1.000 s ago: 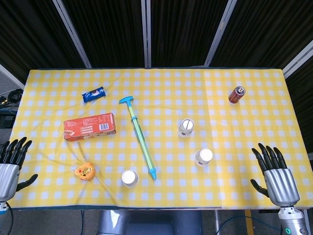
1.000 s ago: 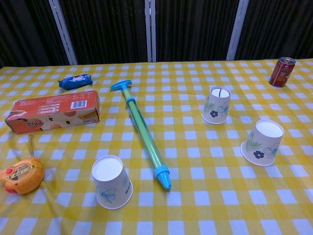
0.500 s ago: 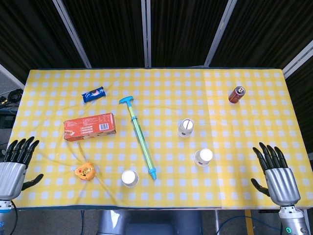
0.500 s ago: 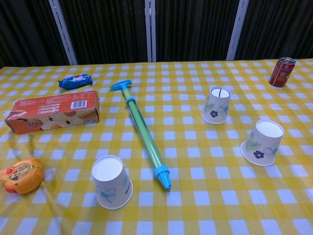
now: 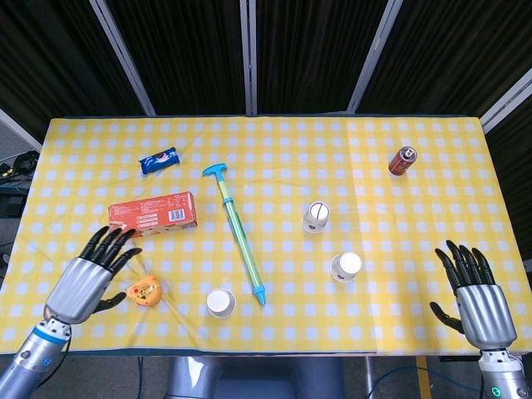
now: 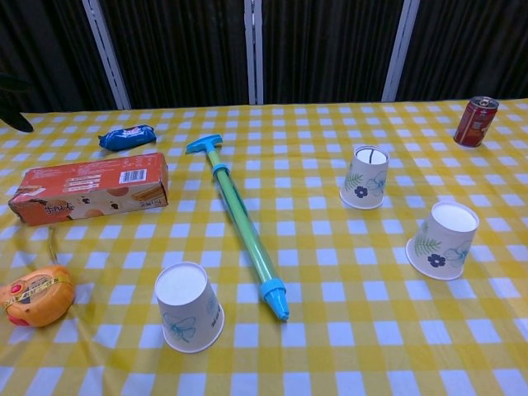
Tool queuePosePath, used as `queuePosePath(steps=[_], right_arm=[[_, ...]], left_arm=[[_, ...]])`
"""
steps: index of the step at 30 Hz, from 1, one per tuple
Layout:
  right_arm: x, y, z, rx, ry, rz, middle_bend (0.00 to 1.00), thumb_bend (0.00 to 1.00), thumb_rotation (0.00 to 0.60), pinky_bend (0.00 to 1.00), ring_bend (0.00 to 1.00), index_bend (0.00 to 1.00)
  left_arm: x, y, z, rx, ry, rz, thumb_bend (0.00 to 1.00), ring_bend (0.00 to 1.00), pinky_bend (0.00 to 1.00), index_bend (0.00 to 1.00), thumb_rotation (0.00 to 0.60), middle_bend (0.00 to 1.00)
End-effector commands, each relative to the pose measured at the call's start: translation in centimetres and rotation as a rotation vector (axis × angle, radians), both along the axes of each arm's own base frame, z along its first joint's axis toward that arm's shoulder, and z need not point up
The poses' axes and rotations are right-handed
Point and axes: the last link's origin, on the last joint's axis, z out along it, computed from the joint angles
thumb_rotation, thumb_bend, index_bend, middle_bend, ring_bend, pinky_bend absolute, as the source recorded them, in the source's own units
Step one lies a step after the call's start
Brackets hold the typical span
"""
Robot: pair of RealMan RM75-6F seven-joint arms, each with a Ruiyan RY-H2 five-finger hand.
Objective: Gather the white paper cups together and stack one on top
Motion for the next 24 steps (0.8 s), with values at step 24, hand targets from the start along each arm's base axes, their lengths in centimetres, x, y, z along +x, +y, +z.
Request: queuePosePath(steps=[24], right_arm=[[-0.4, -0.1, 1.7, -0.032, -0.059, -0.008, 0.0, 0.09, 0.6, 0.0, 0.0, 0.13]], left_arm=[[9.2, 2.5, -10.3, -0.237, 0.236, -0.14, 0.14, 0.0, 0.0, 0.26, 0.6, 0.0]])
